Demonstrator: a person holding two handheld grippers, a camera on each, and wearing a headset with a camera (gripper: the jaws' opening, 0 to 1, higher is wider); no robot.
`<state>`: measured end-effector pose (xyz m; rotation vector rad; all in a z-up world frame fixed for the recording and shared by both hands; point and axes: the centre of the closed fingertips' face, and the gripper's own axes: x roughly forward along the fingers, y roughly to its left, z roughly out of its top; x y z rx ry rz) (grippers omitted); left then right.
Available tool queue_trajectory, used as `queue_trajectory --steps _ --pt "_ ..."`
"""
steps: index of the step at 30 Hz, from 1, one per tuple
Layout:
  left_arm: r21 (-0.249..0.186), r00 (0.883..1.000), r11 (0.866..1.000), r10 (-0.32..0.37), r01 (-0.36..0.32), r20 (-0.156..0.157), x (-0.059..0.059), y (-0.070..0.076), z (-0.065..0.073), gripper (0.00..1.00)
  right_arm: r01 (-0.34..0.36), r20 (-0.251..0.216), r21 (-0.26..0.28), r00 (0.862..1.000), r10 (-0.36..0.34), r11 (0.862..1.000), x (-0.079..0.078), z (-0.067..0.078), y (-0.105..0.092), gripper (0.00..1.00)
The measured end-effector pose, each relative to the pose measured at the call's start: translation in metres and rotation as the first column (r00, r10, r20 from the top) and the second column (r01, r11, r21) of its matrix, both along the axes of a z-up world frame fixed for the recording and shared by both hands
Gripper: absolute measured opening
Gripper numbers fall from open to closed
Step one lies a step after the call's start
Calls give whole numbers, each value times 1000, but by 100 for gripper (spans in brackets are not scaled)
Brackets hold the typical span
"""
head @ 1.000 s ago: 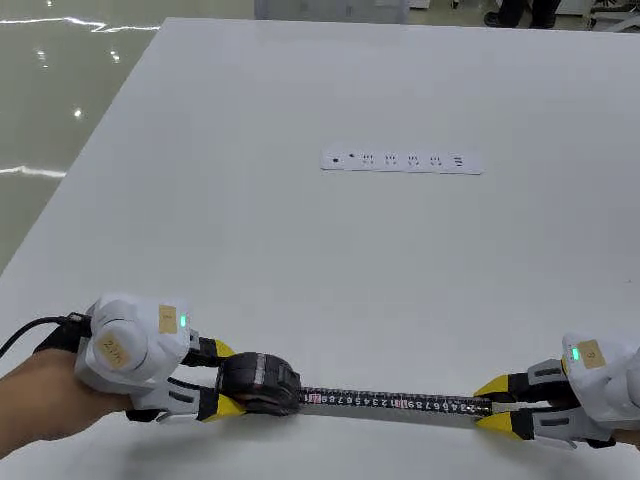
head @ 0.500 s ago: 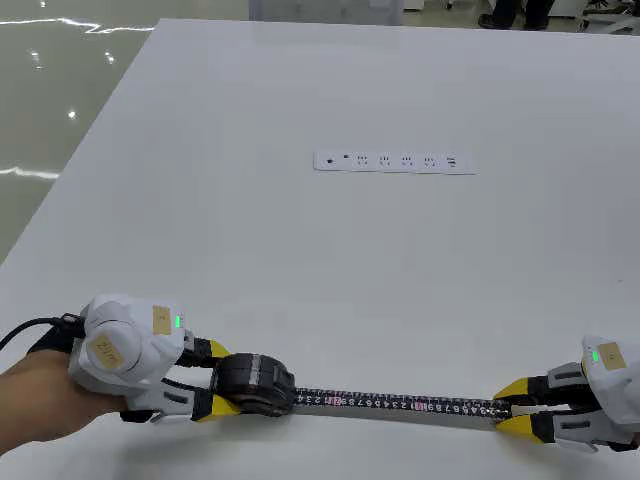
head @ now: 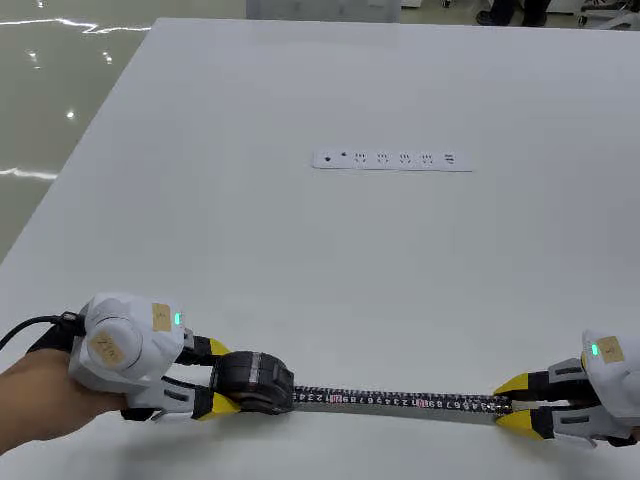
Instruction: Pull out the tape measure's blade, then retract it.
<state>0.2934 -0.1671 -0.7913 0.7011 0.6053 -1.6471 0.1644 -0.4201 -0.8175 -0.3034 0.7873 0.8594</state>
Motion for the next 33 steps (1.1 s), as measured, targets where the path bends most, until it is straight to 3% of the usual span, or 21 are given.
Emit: queue_trajectory --steps 18,28,33 --pt "1 999 1000 30 -30 -11 1 1 0 29 5 -7 3 1000 -5 1000 -1 1 1 15" --pt "-2 997 998 63 -64 -47 -2 2 -2 36 27 -22 20 999 -27 999 -2 2 2 20" --pt "1 995 997 82 -82 -50 -2 5 -2 39 50 -29 38 998 -49 998 -4 5 4 24"
